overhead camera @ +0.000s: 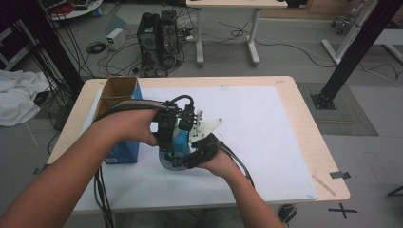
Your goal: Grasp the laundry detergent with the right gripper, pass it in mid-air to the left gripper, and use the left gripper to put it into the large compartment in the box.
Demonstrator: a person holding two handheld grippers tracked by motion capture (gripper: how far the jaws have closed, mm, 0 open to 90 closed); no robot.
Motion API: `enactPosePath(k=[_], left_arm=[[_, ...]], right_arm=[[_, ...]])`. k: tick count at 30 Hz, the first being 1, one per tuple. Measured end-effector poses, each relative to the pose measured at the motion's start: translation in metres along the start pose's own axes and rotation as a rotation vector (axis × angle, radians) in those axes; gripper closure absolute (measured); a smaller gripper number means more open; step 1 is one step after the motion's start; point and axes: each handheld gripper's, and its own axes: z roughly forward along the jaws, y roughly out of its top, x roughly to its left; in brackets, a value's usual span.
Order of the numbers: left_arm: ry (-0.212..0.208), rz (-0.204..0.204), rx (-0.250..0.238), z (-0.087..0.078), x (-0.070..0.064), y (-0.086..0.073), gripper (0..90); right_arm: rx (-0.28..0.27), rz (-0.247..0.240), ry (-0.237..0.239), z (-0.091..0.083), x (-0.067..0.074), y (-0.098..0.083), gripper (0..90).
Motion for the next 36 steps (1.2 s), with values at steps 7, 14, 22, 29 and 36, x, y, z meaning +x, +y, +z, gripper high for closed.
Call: enactPosePath(k=[7,14,22,29,36], left_arm=[[0.005,0.003,0.013,0.0005,-0.0009,0.0002,36.4],[0.016,0.011,0.020,-0.0009,-0.0021,-0.0008,38.4],[0.009,0.032,0.041,-0.0012,0.0006,0.0008,38.8],[0.029,0.041,0.034,-0.0030,-0.0012,0.0014,38.9],[0.032,0.029,0.024,-0.0058,-0.0029,0.0005,38.9]], right_arm=[[-0.013,-0.022,-0.004,0.0011,-0.0008,0.0003,44.6],[-0.013,-0.009,0.006,0.0022,0.0005,0.0009,44.7],[-0.020,-0.017,0.003,0.0031,-0.0015,0.0020,44.6],[-0.007,-0.060,-0.021,0.0008,-0.0033,0.0015,43.9],[-0.039,0.002,-0.011,-0.0060,0.0031,0.0042,30.8]])
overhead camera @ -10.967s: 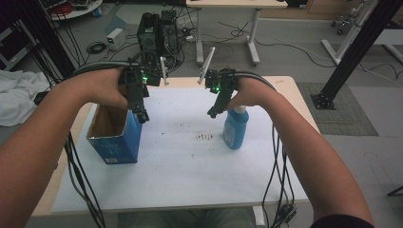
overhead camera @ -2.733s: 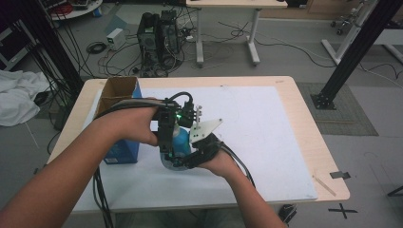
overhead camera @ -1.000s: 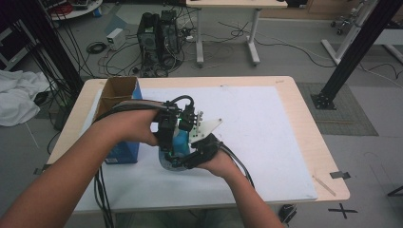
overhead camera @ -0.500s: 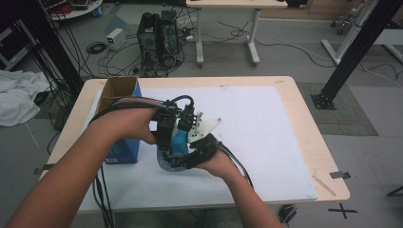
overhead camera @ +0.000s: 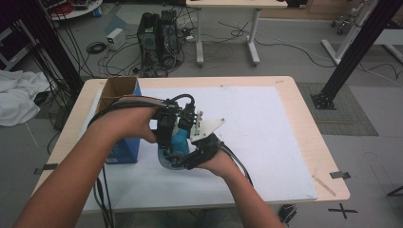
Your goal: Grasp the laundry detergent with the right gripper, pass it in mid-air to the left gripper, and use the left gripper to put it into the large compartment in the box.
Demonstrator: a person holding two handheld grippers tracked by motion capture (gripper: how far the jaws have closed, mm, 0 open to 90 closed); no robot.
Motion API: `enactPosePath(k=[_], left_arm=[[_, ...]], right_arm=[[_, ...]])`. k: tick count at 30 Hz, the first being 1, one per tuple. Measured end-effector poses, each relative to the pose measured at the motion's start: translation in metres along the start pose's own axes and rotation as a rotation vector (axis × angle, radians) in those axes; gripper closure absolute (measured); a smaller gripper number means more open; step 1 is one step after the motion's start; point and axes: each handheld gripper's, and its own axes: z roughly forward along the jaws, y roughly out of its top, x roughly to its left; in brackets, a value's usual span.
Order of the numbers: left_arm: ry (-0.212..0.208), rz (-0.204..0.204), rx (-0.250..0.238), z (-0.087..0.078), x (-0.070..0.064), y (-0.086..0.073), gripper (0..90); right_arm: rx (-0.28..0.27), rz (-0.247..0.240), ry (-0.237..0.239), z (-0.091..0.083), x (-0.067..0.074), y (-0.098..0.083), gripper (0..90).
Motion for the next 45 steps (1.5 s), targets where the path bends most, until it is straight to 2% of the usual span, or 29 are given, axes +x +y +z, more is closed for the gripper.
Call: enactPosePath(k=[1,2,3,5,6,8,10,11,14,17,19,22,24,27,28,29,31,32,33,34,35,36,37,39,41,45], left_arm=[[-0.001,0.001,0.004,0.000,0.000,0.000,38.9],[-0.004,-0.005,0.003,-0.001,0.000,0.000,38.9],[-0.010,-0.016,-0.002,-0.002,0.000,-0.001,38.9],[-0.009,0.002,-0.005,-0.004,0.002,-0.002,38.9],[-0.007,0.002,-0.006,-0.005,0.003,-0.002,38.9],[-0.007,-0.003,-0.009,-0.007,0.003,-0.003,38.9],[-0.012,-0.011,-0.006,-0.010,0.003,-0.004,38.8],[-0.009,-0.015,-0.005,-0.011,0.003,-0.004,38.8],[-0.020,-0.020,-0.008,-0.014,0.005,-0.006,38.8],[-0.023,-0.042,-0.002,-0.017,0.006,-0.009,38.8],[-0.020,-0.048,0.004,-0.018,0.007,-0.011,38.8],[-0.027,-0.059,0.007,-0.022,0.008,-0.014,38.8],[-0.030,-0.068,0.003,-0.026,0.009,-0.017,38.8],[-0.019,-0.081,0.008,-0.032,0.009,-0.021,38.8],[-0.002,-0.068,0.004,-0.035,0.010,-0.022,38.8],[-0.010,-0.086,0.006,-0.037,0.009,-0.023,38.7],[0.002,-0.095,0.004,-0.042,0.009,-0.025,38.7],[0.010,-0.080,0.003,-0.045,0.010,-0.026,38.8],[0.009,-0.082,0.001,-0.048,0.010,-0.028,38.8],[0.010,-0.103,-0.005,-0.051,0.010,-0.030,38.7],[0.019,-0.089,-0.008,-0.054,0.011,-0.031,38.7],[0.006,-0.106,-0.013,-0.057,0.011,-0.033,38.7],[0.017,-0.101,-0.016,-0.060,0.013,-0.035,38.7],[0.006,-0.138,-0.021,-0.065,0.015,-0.040,38.7],[0.012,-0.141,-0.023,-0.073,0.018,-0.045,38.7],[0.011,-0.202,-0.050,-0.084,0.022,-0.057,38.7]], right_arm=[[-0.025,-0.050,-0.034,-0.002,-0.003,0.001,29.5],[-0.025,-0.050,-0.034,-0.002,-0.003,0.001,29.5],[-0.047,-0.088,-0.049,-0.002,-0.005,0.001,28.9],[-0.102,-0.182,-0.054,-0.001,-0.011,0.003,26.5],[-0.037,-0.074,-0.059,-0.007,-0.002,0.001,23.9],[-0.015,-0.062,-0.053,-0.011,-0.002,0.000,23.1],[-0.004,-0.013,-0.041,-0.017,0.002,-0.001,23.0],[-0.019,-0.036,-0.054,-0.019,0.001,-0.001,22.9],[-0.008,-0.018,-0.054,-0.027,0.002,-0.001,21.8],[0.015,-0.022,-0.062,-0.035,0.002,-0.003,21.4],[0.016,-0.004,-0.084,-0.040,0.002,-0.005,13.4],[0.019,0.000,-0.104,-0.047,0.001,-0.008,13.4],[0.016,0.003,-0.128,-0.060,0.000,-0.011,13.4],[0.023,0.002,-0.145,-0.070,-0.001,-0.012,13.3],[0.031,0.002,-0.147,-0.073,-0.001,-0.012,13.3],[0.033,0.000,-0.151,-0.076,-0.001,-0.012,13.3],[0.042,0.000,-0.157,-0.081,-0.001,-0.011,13.2],[0.048,-0.009,-0.157,-0.084,-0.002,-0.011,13.2],[0.048,-0.011,-0.163,-0.086,-0.002,-0.010,13.2],[0.050,-0.002,-0.164,-0.088,-0.001,-0.009,13.2],[0.049,-0.002,-0.168,-0.090,-0.001,-0.009,13.2],[0.056,-0.007,-0.175,-0.092,-0.001,-0.009,13.2],[0.057,-0.002,-0.180,-0.094,-0.001,-0.008,13.2],[0.058,-0.005,-0.190,-0.098,-0.002,-0.008,13.2],[0.061,-0.005,-0.198,-0.102,-0.002,-0.008,13.2],[0.070,-0.003,-0.214,-0.109,-0.003,-0.008,13.2]])
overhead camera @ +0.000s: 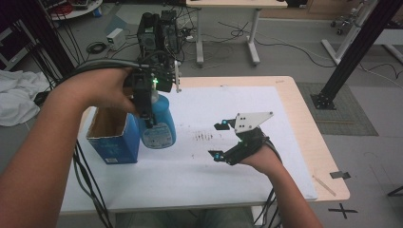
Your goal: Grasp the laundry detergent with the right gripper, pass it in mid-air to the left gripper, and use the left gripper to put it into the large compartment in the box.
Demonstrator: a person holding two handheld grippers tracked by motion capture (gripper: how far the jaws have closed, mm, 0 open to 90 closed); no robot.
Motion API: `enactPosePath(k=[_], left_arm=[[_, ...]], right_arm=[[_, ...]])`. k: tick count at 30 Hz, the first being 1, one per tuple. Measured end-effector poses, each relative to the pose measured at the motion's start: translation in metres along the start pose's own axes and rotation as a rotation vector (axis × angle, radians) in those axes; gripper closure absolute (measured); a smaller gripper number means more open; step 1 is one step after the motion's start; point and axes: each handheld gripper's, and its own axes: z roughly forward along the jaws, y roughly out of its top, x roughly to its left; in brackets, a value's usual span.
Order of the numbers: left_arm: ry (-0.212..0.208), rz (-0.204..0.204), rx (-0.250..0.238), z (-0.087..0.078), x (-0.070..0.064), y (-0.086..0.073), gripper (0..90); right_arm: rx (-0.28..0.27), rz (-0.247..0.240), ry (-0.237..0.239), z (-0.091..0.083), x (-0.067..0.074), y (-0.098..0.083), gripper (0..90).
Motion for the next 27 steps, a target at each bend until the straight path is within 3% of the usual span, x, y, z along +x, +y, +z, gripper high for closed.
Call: enactPosePath(k=[3,9,11,12,14,16,21,22,23,24,25,27], left_arm=[[-0.012,-0.065,-0.014,-0.008,0.008,-0.010,38.7],[-0.005,-0.235,-0.065,-0.016,0.022,-0.034,38.7],[-0.002,-0.256,-0.068,-0.018,0.024,-0.038,38.7],[-0.003,-0.309,-0.077,-0.021,0.027,-0.047,38.7],[0.007,-0.339,-0.086,-0.026,0.030,-0.055,38.7],[0.003,-0.414,-0.111,-0.030,0.031,-0.063,38.7],[0.003,-0.521,-0.105,-0.039,0.039,-0.085,38.7],[0.003,-0.521,-0.105,-0.039,0.039,-0.085,38.7],[0.001,-0.572,-0.108,-0.041,0.044,-0.096,38.7],[0.001,-0.572,-0.108,-0.041,0.044,-0.096,38.7],[0.003,-0.604,-0.109,-0.042,0.048,-0.104,38.7],[0.003,-0.624,-0.103,-0.042,0.053,-0.112,38.6]], right_arm=[[0.012,0.015,-0.010,-0.004,-0.001,0.000,13.2],[0.015,0.024,-0.029,-0.009,-0.003,-0.002,13.2],[0.018,0.027,-0.028,-0.009,-0.003,-0.003,13.3],[0.023,0.024,-0.025,-0.009,-0.004,-0.003,13.3],[0.035,0.032,-0.021,-0.009,-0.005,-0.005,13.2],[0.035,0.013,-0.025,-0.008,-0.007,-0.006,13.2],[0.045,0.033,-0.024,-0.009,-0.009,-0.006,13.2],[0.045,0.033,-0.024,-0.009,-0.009,-0.006,13.2],[0.041,0.034,-0.031,-0.009,-0.009,-0.005,13.2],[0.045,0.034,-0.024,-0.010,-0.010,-0.005,13.2],[0.040,0.031,-0.032,-0.010,-0.010,-0.005,13.2],[0.048,0.040,-0.036,-0.011,-0.010,-0.005,13.2]])
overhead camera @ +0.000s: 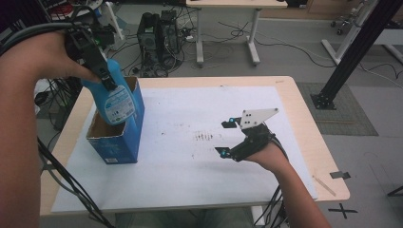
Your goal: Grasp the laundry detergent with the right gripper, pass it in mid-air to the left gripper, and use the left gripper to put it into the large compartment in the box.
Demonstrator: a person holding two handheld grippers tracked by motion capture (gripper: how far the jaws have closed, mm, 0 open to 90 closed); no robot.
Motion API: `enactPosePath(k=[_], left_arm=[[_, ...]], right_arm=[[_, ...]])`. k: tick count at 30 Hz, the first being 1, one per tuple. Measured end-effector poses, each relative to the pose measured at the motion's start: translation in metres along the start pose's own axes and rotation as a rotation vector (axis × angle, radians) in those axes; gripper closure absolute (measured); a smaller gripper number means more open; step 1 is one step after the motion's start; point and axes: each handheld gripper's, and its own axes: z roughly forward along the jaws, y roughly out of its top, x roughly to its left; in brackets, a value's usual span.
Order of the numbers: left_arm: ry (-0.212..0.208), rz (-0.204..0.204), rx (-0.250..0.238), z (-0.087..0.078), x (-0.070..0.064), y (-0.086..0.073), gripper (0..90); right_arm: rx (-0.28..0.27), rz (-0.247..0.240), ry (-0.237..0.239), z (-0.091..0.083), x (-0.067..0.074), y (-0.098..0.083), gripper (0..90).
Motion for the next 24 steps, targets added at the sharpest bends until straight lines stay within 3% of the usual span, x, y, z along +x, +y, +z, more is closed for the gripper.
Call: enactPosePath(k=[2,4,10,15,16,18,24], left_arm=[[0.005,-0.040,-0.003,0.001,0.007,-0.004,38.7],[0.015,-0.055,0.011,0.001,0.014,-0.007,38.7],[0.023,-0.121,0.015,0.006,0.028,-0.013,38.7],[0.014,-0.134,0.020,0.015,0.034,-0.014,38.7],[0.014,-0.137,0.023,0.017,0.035,-0.014,38.6],[0.016,-0.148,0.023,0.020,0.037,-0.015,38.7],[0.006,-0.190,0.020,0.028,0.040,-0.015,38.6]], right_arm=[[0.014,-0.003,0.005,-0.002,-0.001,0.000,13.2],[0.032,0.000,-0.004,-0.004,-0.003,0.001,13.2],[0.143,-0.004,0.001,-0.016,-0.010,0.015,13.2],[0.288,-0.025,0.012,-0.023,-0.020,0.031,13.2],[0.320,-0.002,0.017,-0.024,-0.020,0.035,13.2],[0.377,-0.012,0.009,-0.026,-0.022,0.042,13.2],[0.493,-0.052,0.001,-0.035,-0.028,0.060,13.2]])
